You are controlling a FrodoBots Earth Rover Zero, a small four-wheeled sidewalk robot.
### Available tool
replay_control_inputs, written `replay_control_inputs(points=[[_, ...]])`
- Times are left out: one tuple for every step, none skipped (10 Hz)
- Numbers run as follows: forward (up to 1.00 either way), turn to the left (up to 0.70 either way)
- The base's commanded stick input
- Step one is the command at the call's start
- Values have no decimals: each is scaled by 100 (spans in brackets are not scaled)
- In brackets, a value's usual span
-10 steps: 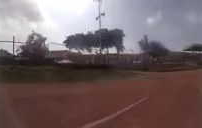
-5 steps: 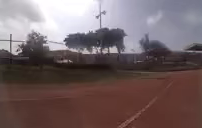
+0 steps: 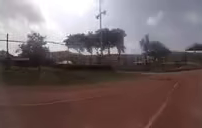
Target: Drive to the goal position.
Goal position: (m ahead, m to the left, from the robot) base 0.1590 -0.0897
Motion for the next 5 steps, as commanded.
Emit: replay_control_inputs(points=[[70, 0], [70, 0], [70, 0], [70, 0], [70, 0]])
